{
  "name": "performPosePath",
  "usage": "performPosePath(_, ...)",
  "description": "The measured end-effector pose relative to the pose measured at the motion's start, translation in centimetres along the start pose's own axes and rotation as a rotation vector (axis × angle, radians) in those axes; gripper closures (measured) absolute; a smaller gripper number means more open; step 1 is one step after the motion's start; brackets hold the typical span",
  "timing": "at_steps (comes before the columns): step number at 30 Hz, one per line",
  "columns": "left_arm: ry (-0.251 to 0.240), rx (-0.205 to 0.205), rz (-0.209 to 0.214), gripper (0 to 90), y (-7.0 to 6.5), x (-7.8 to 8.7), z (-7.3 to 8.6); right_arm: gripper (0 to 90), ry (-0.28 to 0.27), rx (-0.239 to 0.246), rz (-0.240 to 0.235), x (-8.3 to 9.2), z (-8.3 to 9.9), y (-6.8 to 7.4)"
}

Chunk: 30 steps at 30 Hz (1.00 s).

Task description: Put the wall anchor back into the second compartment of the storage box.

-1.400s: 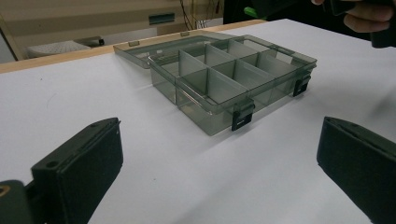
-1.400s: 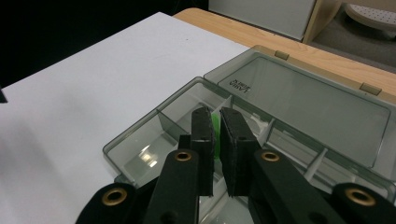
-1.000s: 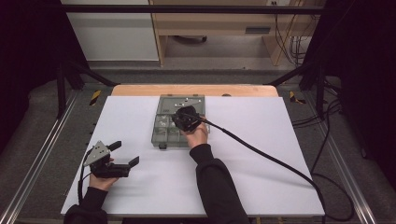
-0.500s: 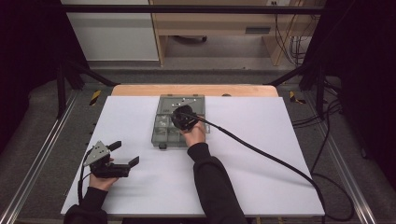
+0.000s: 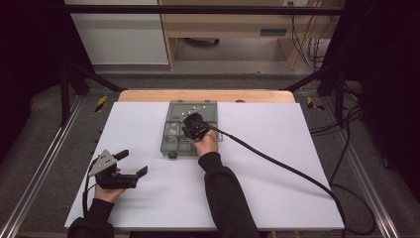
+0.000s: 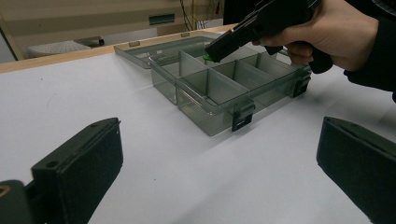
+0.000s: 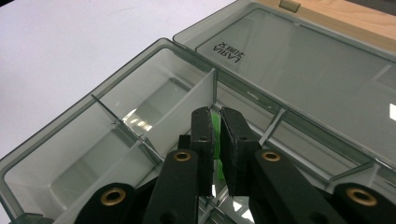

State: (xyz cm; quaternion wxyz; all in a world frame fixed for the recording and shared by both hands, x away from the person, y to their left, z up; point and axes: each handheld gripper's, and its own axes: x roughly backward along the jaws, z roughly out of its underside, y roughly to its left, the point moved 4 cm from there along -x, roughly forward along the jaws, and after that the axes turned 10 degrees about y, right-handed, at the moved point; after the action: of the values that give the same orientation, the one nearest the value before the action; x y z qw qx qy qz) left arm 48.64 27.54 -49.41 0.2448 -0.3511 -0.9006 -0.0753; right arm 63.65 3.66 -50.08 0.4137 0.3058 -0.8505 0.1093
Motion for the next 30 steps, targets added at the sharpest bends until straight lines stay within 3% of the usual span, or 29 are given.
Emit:
performPosePath(7,0.001,0.0,0.0,0.3,0.0,0.0,0.0,73.4,-0.023,0.006,-0.003,0.6,-0.2,0.0)
performPosePath(10,0.0,0.0,0.0,0.3,0.0,0.0,0.0,59.0,-0.076,0.015,-0.01,2.1,-0.8,0.3)
performPosePath(11,0.0,0.0,0.0,0.3,0.0,0.0,0.0,59.0,-0.076,0.015,-0.01,2.1,-0.8,0.3)
performPosePath(12,0.0,0.0,0.0,0.3,0.1,0.1,0.0,51.1,-0.102,0.017,-0.022,3.1,-1.1,0.4)
performPosePath(13,0.0,0.0,-0.001,0.3,0.1,0.1,0.0,51.1,-0.102,0.017,-0.022,3.1,-1.1,0.4)
performPosePath(14,0.0,0.0,-0.001,0.3,0.1,0.1,0.0,41.8,-0.132,0.029,-0.028,4.0,-1.3,0.6)
performPosePath(17,0.001,0.001,-0.002,0.3,0.1,0.1,0.0,37.5,-0.159,0.039,-0.035,5.0,-1.4,0.9)
performPosePath(18,0.001,0.0,-0.002,0.2,0.1,0.1,0.0,31.2,-0.189,0.047,-0.034,5.9,-1.5,1.1)
performPosePath(19,0.0,0.001,-0.001,0.2,0.1,0.1,0.0,31.2,-0.189,0.047,-0.034,5.9,-1.5,1.1)
performPosePath(20,0.0,0.001,-0.001,0.3,0.1,0.1,0.0,28.1,-0.222,0.05,-0.045,6.8,-1.3,1.3)
performPosePath(30,0.002,-0.001,-0.003,0.2,0.0,0.0,0.0,13.0,-0.283,0.063,-0.059,10.2,0.7,1.1)
